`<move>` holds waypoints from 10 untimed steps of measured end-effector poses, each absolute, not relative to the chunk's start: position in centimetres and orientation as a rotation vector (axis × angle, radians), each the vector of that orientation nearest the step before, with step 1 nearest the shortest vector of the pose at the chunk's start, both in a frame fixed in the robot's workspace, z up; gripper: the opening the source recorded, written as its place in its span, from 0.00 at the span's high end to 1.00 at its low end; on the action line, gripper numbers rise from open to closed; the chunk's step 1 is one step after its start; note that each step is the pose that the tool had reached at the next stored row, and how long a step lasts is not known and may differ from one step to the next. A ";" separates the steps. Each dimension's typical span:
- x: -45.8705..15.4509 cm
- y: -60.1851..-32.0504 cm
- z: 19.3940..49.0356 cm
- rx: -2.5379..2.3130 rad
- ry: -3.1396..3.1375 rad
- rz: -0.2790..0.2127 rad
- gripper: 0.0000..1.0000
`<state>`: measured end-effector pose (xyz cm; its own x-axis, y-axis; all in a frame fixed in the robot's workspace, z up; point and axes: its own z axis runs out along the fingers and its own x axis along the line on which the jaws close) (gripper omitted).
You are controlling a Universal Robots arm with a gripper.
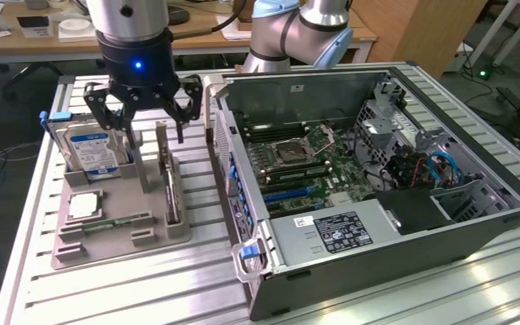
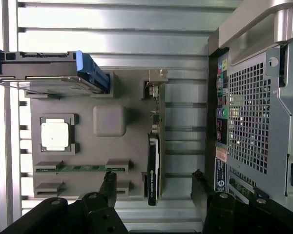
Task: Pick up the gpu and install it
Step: 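Pick up the gpu and move the gpu toward the slot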
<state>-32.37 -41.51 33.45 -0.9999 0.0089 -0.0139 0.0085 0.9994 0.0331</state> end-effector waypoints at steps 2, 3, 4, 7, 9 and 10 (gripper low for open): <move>-32.4 -41.5 33.3 0.014 3.127 0.052 0.28; -32.4 -41.5 33.3 0.014 3.127 0.052 0.28; -32.4 -41.5 33.2 0.014 3.127 0.052 0.28; -32.4 -41.5 33.0 0.014 3.127 0.052 0.28; -32.4 -41.5 32.9 0.014 3.127 0.052 0.28; -32.4 -41.5 32.9 0.014 3.127 0.052 0.28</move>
